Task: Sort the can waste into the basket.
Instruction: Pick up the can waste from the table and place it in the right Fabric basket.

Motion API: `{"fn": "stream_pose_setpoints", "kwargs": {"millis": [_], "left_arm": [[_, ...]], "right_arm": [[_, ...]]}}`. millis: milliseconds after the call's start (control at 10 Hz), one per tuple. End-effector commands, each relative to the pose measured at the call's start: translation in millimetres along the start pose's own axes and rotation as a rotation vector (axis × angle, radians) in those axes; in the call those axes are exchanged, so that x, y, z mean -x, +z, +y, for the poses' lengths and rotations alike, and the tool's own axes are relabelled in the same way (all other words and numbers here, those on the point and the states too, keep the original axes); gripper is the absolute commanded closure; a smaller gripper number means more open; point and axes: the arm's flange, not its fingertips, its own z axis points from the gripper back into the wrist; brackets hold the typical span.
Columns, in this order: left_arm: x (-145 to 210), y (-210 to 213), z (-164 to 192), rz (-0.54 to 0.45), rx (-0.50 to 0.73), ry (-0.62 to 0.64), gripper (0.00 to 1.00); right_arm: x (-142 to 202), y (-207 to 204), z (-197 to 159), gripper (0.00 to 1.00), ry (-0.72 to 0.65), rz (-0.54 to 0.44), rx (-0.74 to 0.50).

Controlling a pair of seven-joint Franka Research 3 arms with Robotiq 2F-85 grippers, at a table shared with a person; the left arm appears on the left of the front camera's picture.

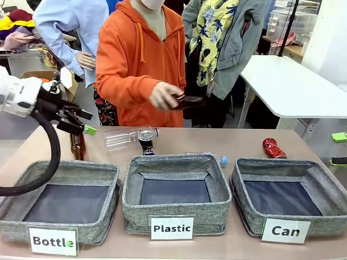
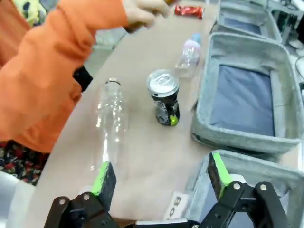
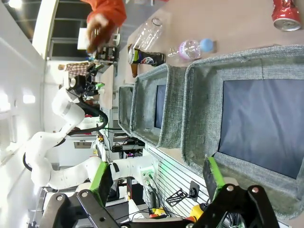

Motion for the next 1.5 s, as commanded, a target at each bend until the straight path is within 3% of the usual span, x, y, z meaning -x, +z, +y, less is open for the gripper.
{"fn": "stream_pose_setpoints", "kwargs": {"millis": [0,200,300,600,800,1000,1400], "left_arm": [[31.4,114.7,-1.5,0.013,-0.009,0.097,0.0],[81.1,249.4,-53.7,0.072,-0.037,0.21,0.0],[94.0,297.7,-80.7,0.049,-0.144,0.302,0.0],[111.3,368.7,-132.1,-0.056,-0.31,0.358,0.0],[118.3,375.5,-143.4,-0.07,-0.332,0.368,0.0],[110.6,367.2,-128.5,-0.049,-0.318,0.346,0.0],[53.3,287.0,-89.3,0.041,-0.245,0.261,0.0]], "right_arm": [[-1.4,0.3,0.0,0.0,0.028,-0.009,-0.018],[-1.4,0.3,0.0,0.0,0.028,-0.009,-0.018],[-1.4,0.3,0.0,0.0,0.028,-0.009,-0.018],[-1.4,0.3,0.0,0.0,0.028,-0.009,-0.018],[-1.4,0.3,0.0,0.0,0.028,-0.009,-0.018],[-1.4,0.3,0.0,0.0,0.028,-0.009,-0.018],[-1.4,0.3,0.0,0.0,0.028,-0.009,-0.018]]}}
